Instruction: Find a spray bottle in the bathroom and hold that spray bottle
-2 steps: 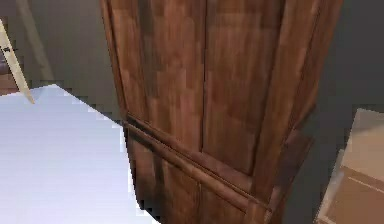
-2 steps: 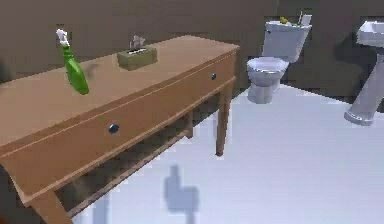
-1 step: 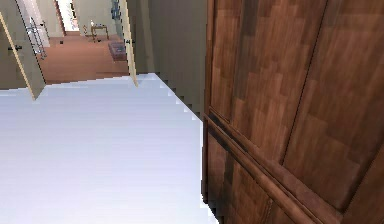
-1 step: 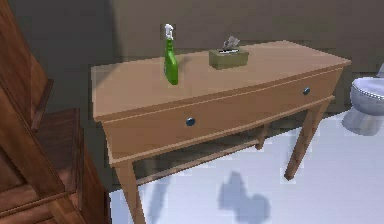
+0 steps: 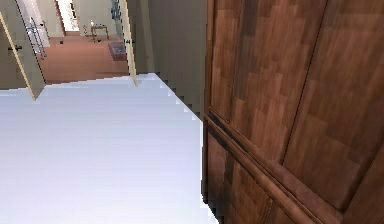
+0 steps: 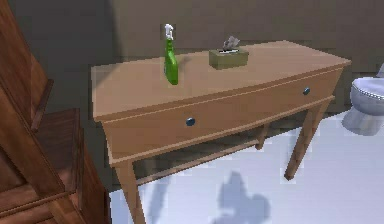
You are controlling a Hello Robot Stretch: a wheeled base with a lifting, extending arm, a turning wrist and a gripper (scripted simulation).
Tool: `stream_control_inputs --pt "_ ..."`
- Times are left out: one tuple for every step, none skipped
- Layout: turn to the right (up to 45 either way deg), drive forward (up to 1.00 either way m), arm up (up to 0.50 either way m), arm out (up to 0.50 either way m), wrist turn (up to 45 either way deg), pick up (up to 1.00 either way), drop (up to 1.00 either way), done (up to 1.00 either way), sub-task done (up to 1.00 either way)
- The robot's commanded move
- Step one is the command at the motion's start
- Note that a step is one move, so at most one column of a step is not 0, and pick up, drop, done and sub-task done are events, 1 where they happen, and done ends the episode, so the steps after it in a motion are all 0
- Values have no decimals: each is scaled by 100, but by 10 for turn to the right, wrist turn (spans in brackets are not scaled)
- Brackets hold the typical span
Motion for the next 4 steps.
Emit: stream_control_inputs --pt "0 0 38 0 0 0 0 0 0" --pt "0 0 0 50 0 0 0 0 0" --pt "0 0 0 0 450 0 0 0 0" --pt "0 0 0 0 450 0 0 0 0"
